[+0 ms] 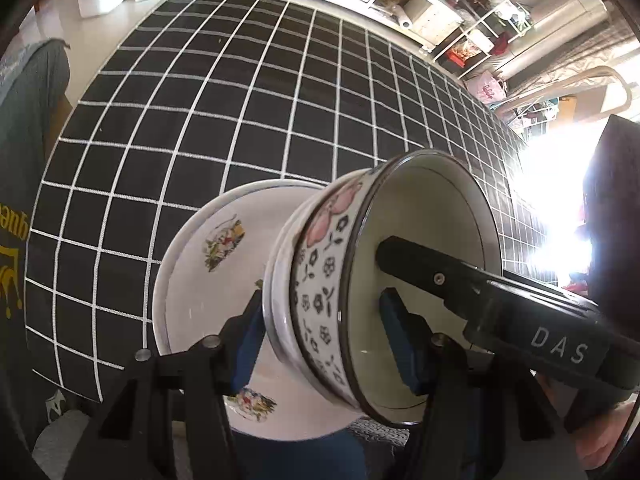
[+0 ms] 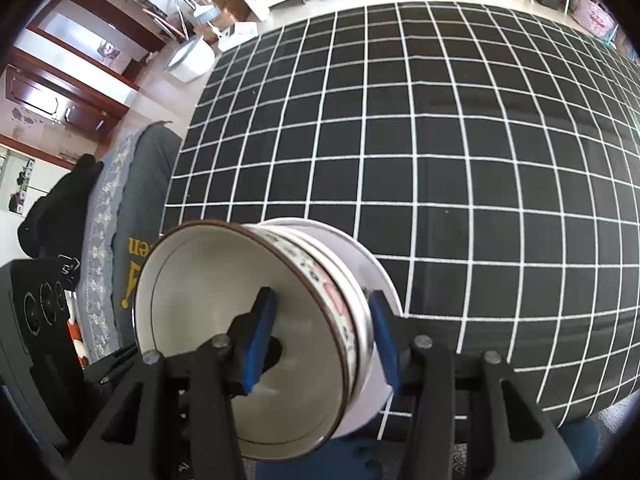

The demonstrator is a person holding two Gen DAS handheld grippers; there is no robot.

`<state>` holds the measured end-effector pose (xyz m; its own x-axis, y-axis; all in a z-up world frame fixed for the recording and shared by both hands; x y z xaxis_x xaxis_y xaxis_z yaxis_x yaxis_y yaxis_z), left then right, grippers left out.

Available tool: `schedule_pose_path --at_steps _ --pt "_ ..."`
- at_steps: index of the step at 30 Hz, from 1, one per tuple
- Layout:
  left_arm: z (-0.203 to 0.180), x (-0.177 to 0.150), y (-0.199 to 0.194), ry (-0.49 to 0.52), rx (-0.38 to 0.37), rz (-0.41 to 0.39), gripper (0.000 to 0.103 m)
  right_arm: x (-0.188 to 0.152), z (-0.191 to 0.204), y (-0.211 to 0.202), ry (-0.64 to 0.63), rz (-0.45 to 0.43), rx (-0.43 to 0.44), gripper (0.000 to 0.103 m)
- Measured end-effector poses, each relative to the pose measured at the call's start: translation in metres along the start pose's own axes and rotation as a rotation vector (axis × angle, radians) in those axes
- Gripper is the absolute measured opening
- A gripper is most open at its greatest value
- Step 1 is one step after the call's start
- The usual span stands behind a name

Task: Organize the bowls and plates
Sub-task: 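Carry the bowl stack with both grippers over the plate stack and lower it, then open both grippers and pull back from the bowls on the plates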

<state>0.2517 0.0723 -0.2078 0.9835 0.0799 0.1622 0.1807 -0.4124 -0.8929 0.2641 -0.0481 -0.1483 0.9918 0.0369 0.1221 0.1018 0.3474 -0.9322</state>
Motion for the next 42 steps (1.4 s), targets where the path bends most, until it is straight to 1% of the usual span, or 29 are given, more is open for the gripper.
schedule_pose_path --at_steps 10,15,21,24,26,27,30,33,35,38,42 --pt "0.01 0.004 0.011 -0.021 -0.007 0.025 0.055 0.003 -0.008 0.011 0.015 0.034 -0.008 0.052" --pt "0.012 0.007 0.011 -0.011 0.002 0.028 0.054 0.004 -0.01 0.012 0.018 0.038 -0.006 0.051" --pt "0.011 0.005 0.01 0.006 0.018 0.012 0.054 0.004 -0.016 0.014 0.026 0.053 0.029 0.051" --pt "0.015 0.006 0.009 -0.018 0.004 0.015 0.053 0.006 -0.017 0.014 0.027 0.063 0.048 0.052" --pt "0.018 0.007 0.005 -0.023 0.012 0.006 0.053 0.006 -0.021 0.015 0.037 0.072 0.067 0.052" --pt "0.018 0.007 0.003 -0.02 0.021 -0.002 0.053 0.006 -0.023 0.014 0.037 0.068 0.07 0.052" --pt "0.02 0.006 -0.003 -0.008 0.029 -0.014 0.053 0.004 -0.022 0.01 0.022 0.044 0.042 0.052" --pt "0.024 0.004 -0.008 -0.008 0.042 -0.02 0.053 0.004 -0.025 0.009 0.028 0.042 0.052 0.052" --pt "0.024 0.004 -0.012 -0.01 0.042 -0.022 0.053 0.003 -0.027 0.007 0.029 0.034 0.042 0.052" --pt "0.018 0.004 -0.019 -0.002 0.04 -0.027 0.053 0.0 -0.028 -0.001 0.022 0.019 0.043 0.052" --pt "0.009 0.0 -0.035 0.015 0.055 -0.068 0.053 -0.001 -0.027 -0.02 0.006 -0.021 0.043 0.052"
Point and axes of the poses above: each gripper's, at about its wrist camera, not at the fingertips, and y roughly the way its jaws point, z to its left, x to its top, the point moved 1 cm from there along y, roughly the way its jaws point, and after that the axes turned 4 degrees about z, right-handed, at the moved point
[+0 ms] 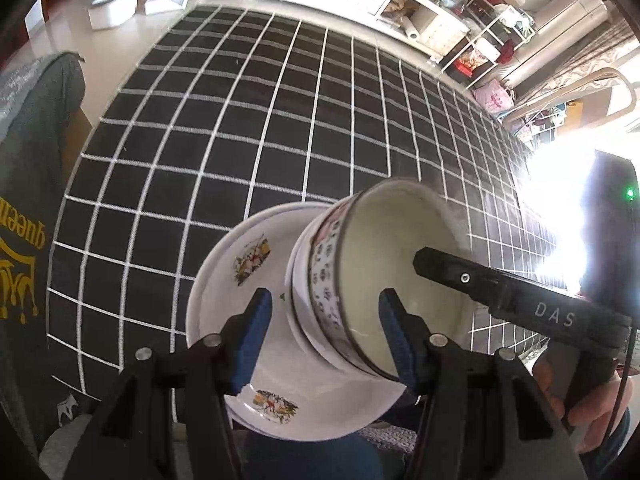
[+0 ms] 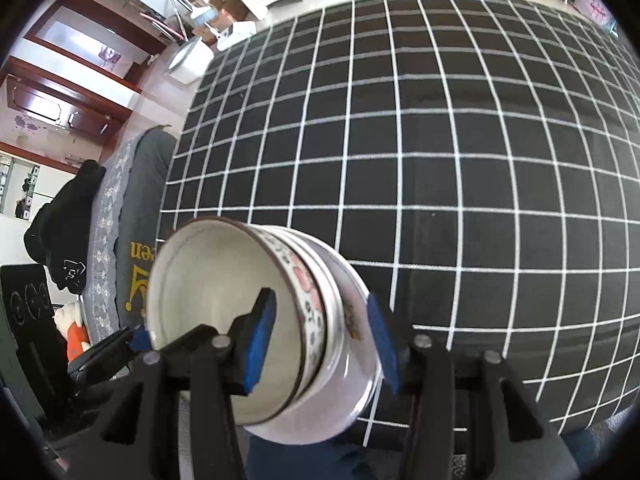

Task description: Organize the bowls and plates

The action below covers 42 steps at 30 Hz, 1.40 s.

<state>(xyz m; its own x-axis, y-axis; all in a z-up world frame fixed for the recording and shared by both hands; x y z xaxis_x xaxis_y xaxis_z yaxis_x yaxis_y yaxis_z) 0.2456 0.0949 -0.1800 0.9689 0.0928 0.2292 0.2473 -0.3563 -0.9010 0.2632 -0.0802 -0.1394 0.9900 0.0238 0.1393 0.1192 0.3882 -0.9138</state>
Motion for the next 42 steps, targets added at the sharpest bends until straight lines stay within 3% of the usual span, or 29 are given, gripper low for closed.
schedule_pose_path --at_steps 11,19,22,25,30,32,34,36,39,42 --pt "-0.035 -0.014 -0.076 0.06 0.062 -0.184 0.053 -0.02 0.025 -0.071 -0.122 -0.182 -0.018 0.052" --pt "-0.067 -0.057 -0.132 0.103 0.086 -0.381 0.053 -0.066 0.022 -0.128 -0.139 -0.361 -0.014 0.052" --pt "-0.081 -0.076 -0.145 0.13 0.109 -0.456 0.053 -0.088 0.026 -0.145 -0.168 -0.437 -0.064 0.052" --pt "-0.096 -0.096 -0.151 0.168 0.156 -0.517 0.053 -0.111 0.032 -0.158 -0.205 -0.506 -0.107 0.057" --pt "-0.11 -0.123 -0.163 0.206 0.149 -0.581 0.054 -0.143 0.038 -0.179 -0.252 -0.633 -0.189 0.071" --pt "-0.118 -0.136 -0.172 0.233 0.153 -0.62 0.068 -0.155 0.039 -0.186 -0.27 -0.676 -0.215 0.08" --pt "-0.122 -0.148 -0.179 0.247 0.16 -0.661 0.076 -0.165 0.038 -0.19 -0.272 -0.706 -0.238 0.082" --pt "-0.124 -0.162 -0.183 0.257 0.165 -0.699 0.077 -0.177 0.035 -0.197 -0.27 -0.744 -0.265 0.084" --pt "-0.129 -0.18 -0.186 0.277 0.185 -0.721 0.081 -0.194 0.034 -0.202 -0.283 -0.789 -0.305 0.096" --pt "-0.136 -0.197 -0.188 0.296 0.209 -0.739 0.081 -0.213 0.031 -0.208 -0.288 -0.843 -0.323 0.099"
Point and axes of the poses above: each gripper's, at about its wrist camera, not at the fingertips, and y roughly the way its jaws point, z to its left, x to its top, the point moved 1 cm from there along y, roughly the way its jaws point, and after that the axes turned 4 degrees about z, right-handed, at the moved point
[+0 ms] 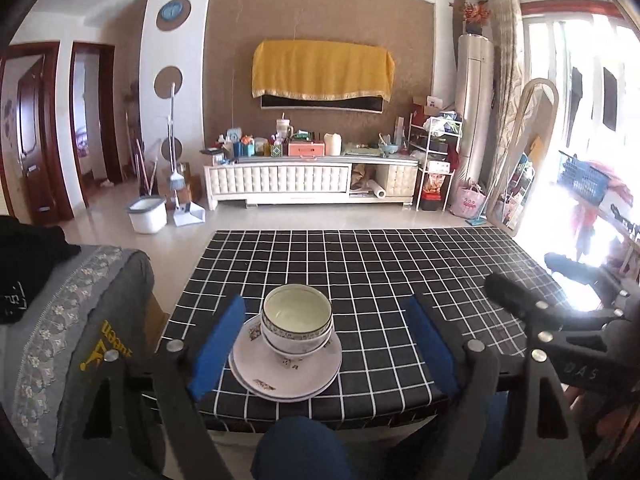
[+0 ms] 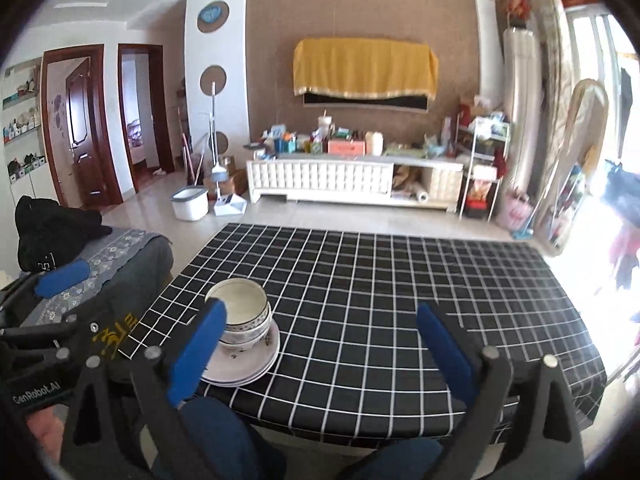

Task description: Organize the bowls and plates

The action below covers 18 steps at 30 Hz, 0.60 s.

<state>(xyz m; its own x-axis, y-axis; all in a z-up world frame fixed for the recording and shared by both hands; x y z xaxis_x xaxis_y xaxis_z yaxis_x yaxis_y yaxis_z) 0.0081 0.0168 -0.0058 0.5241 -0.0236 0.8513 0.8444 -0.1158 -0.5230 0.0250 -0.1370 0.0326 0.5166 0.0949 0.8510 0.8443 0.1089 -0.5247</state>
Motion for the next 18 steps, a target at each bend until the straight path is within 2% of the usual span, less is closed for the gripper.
schedule_pose_path --at_steps 4,11,18 --pt "-0.008 -0.014 -0.014 0.007 0.001 -0.017 0.081 -0.014 -0.006 -0.017 0.009 -0.033 -0.016 0.103" --pt "-0.018 -0.03 -0.026 0.008 0.0 -0.018 0.081 -0.027 -0.014 -0.026 0.035 -0.016 -0.009 0.103" --pt "-0.022 -0.031 -0.03 0.026 -0.006 -0.023 0.081 -0.031 -0.015 -0.031 0.03 -0.007 -0.008 0.103"
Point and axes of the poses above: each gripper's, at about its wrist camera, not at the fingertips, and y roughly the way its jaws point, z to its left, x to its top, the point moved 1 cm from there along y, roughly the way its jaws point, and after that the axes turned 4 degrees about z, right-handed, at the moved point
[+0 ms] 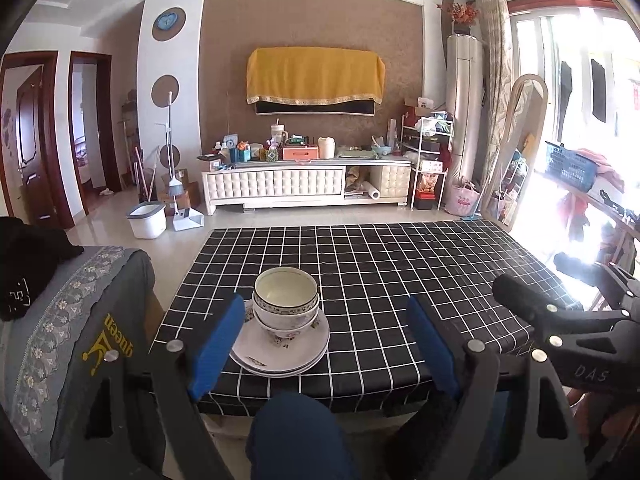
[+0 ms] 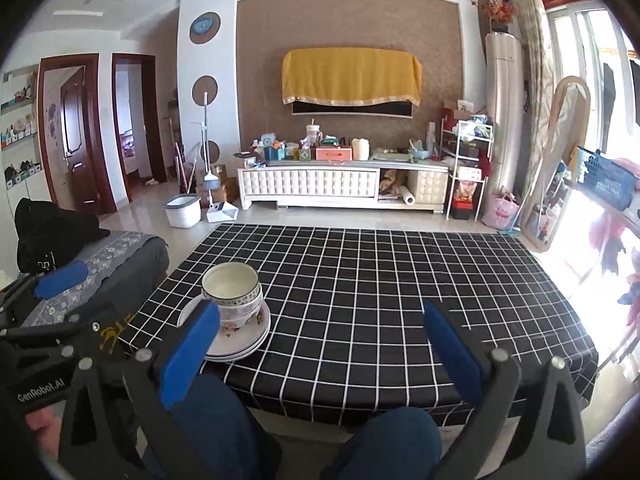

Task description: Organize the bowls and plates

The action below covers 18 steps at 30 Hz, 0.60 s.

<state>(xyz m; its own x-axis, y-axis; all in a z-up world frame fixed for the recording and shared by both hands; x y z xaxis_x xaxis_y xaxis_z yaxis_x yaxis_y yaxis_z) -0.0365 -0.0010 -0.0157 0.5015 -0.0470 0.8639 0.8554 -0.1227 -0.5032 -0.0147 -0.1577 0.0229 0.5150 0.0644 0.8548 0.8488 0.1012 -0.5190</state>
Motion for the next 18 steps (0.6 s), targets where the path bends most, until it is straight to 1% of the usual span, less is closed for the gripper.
schedule_pose_path --at_steps 4,18 --pt "-0.001 -0.001 -0.001 0.003 -0.003 0.0 0.081 -0.003 0.001 -0.003 -0.001 -0.003 0.004 0.103" --pt "0.0 -0.007 0.002 0.003 -0.008 0.027 0.081 -0.013 0.0 -0.002 0.006 0.033 0.015 0.103"
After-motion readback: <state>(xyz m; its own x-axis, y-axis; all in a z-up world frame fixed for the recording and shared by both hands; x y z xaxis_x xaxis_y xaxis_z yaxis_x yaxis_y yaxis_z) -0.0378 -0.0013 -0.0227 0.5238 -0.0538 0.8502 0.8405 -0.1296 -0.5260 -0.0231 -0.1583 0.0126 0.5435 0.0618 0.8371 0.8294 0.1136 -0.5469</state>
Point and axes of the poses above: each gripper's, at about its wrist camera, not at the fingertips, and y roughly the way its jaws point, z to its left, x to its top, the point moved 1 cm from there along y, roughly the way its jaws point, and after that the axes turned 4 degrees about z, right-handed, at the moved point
